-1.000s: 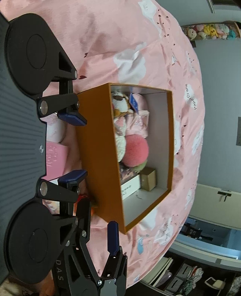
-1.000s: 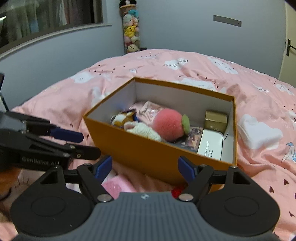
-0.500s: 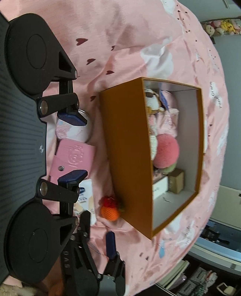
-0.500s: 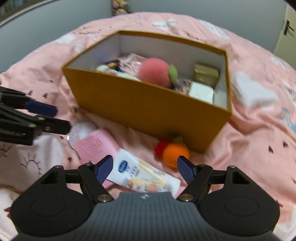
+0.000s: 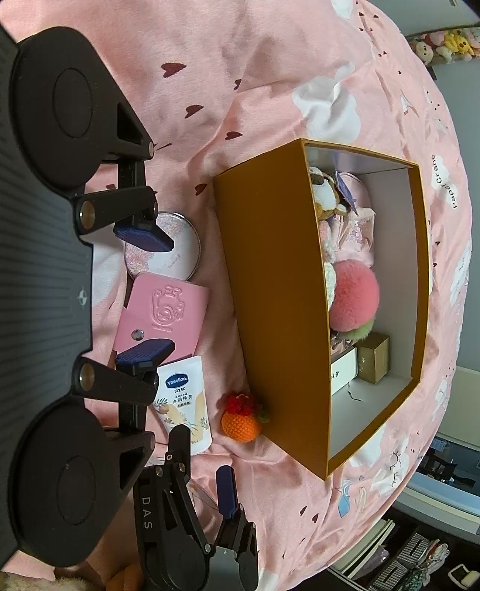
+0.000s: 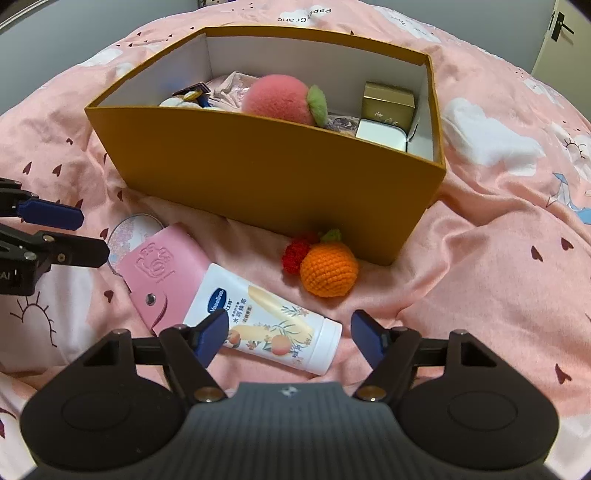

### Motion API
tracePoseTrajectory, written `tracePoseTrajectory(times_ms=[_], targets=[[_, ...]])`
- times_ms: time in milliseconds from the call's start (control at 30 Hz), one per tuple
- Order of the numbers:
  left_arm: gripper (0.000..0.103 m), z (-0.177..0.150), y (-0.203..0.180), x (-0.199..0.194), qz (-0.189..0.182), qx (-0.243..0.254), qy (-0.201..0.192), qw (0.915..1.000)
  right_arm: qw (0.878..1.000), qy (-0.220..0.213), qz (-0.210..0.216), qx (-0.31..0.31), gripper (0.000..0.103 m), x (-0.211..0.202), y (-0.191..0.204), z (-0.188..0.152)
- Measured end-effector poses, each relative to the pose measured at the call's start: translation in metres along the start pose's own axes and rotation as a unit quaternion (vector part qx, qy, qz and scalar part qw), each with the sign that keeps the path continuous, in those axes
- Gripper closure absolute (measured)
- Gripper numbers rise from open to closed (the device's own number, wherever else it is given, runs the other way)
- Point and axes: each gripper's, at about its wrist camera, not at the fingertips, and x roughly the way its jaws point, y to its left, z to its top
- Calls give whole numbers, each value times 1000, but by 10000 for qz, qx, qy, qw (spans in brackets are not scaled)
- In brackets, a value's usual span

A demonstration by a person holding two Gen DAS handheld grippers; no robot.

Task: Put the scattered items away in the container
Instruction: 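Move both grippers down to the pink card holder and white lotion tube, then grasp the pink card holder with the left gripper while the right grasps the lotion tube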

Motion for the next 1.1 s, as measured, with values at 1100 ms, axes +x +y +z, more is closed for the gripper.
tracePoseTrajectory(times_ms=[1100], targets=[[42, 3, 14, 65, -223, -24, 1040, 9943, 9817, 650, 730, -1633, 39, 30, 16, 4]])
